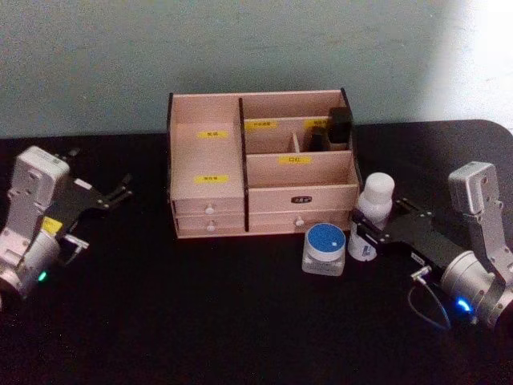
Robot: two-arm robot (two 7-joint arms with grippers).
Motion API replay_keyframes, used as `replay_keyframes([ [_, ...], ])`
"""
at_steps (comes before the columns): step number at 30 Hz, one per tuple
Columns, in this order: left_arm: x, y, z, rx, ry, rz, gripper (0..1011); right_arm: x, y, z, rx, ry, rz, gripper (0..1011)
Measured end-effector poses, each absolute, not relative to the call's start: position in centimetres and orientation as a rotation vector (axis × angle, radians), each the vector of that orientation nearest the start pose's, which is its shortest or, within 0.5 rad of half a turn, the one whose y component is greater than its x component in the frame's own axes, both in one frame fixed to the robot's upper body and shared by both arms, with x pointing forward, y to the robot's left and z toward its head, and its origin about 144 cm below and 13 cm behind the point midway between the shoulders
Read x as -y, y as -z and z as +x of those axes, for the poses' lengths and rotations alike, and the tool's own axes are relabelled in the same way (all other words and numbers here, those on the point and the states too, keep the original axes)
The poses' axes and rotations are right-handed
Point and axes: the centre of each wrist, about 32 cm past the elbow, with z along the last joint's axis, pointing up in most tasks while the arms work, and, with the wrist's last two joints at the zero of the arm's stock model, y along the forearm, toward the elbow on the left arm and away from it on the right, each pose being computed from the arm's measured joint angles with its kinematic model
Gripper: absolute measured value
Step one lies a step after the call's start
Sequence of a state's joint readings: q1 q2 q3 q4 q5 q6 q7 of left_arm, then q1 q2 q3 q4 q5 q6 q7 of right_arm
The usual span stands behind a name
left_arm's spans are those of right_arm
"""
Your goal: Pick up the facial cleanser and watermelon frost from the table and place them into the tiered storage box.
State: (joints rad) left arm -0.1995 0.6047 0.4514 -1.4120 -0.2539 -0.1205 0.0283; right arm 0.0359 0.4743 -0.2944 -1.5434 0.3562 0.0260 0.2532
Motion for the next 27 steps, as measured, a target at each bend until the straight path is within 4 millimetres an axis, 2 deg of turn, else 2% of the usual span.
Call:
replay_keyframes([
  [16, -31.0, -114.0, 48.9, 0.285, -1.248, 0.304, 1001, 28.4, -113.6, 45.5, -0.025, 1.060, -0.183, 592],
  [22, -31.0, -114.0, 48.9, 0.285, -1.248, 0.304, 1001, 28.5, -114.8, 45.4, -0.008, 1.047, -0.174, 591],
  [27, -31.0, -114.0, 48.9, 0.285, -1.248, 0.304, 1001, 28.6, -116.8, 45.2, -0.011, 1.035, -0.137, 592],
])
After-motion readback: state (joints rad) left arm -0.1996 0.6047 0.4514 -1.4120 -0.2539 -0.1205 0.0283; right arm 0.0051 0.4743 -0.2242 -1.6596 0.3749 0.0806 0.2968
